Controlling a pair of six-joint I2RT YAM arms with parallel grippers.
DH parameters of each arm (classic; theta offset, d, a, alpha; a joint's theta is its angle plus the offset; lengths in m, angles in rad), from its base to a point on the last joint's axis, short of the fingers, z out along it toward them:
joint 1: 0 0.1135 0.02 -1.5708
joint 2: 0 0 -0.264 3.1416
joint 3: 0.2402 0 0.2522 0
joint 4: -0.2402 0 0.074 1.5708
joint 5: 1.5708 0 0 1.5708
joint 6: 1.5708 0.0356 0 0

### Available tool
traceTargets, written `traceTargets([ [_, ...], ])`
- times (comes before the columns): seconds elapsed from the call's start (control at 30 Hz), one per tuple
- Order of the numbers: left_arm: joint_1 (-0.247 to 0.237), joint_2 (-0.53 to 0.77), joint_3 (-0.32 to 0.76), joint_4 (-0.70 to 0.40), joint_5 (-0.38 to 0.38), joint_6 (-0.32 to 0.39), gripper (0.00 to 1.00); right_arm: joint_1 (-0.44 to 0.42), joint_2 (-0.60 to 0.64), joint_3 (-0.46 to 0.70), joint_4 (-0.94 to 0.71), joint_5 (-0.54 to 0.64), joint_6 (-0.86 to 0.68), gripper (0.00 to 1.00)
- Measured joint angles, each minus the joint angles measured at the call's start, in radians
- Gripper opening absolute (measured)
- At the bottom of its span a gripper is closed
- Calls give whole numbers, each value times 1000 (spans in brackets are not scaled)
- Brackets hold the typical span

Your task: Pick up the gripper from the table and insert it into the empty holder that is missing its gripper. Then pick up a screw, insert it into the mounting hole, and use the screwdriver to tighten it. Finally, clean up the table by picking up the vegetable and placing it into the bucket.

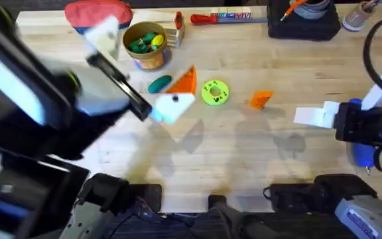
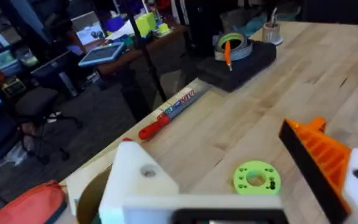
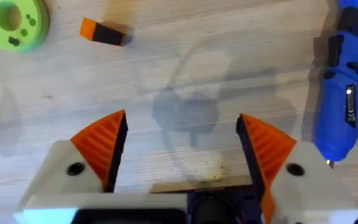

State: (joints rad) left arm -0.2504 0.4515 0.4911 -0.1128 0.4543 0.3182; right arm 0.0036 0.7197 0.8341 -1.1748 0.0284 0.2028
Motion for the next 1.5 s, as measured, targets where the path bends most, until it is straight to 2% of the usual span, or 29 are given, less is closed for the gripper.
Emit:
traceTargets([
  [0.07, -24, -74, -130, 107, 3, -26, 988, 0, 0, 0, 0, 0, 0, 991],
  [0.2, -69, -235, -320, 225, -5, -95, 988, 0, 0, 0, 0, 0, 0, 991],
  [0.23, -92, -325, -417, 256, -9, -147, 988, 0, 0, 0, 0, 0, 0, 991],
  [0.37, -95, -408, -484, 256, -11, -206, 987, 0, 0, 0, 0, 0, 0, 991],
  [0.5, -96, -448, -486, 195, -12, -231, 986, 0, 0, 0, 0, 0, 0, 991],
  [0.53, -97, -450, -486, 164, -10, -235, 986, 0, 0, 0, 0, 0, 0, 991],
  [0.57, -101, -450, -486, 67, 7, -244, 987, 0, 0, 0, 0, 0, 0, 991],
  [0.6, -101, -447, -485, 60, 20, -248, 988, 0, 0, 0, 0, 0, 0, 991],
  [1.5, -101, -447, -485, 60, 25, -251, 986, 0, 0, 0, 0, 0, 0, 992],
])
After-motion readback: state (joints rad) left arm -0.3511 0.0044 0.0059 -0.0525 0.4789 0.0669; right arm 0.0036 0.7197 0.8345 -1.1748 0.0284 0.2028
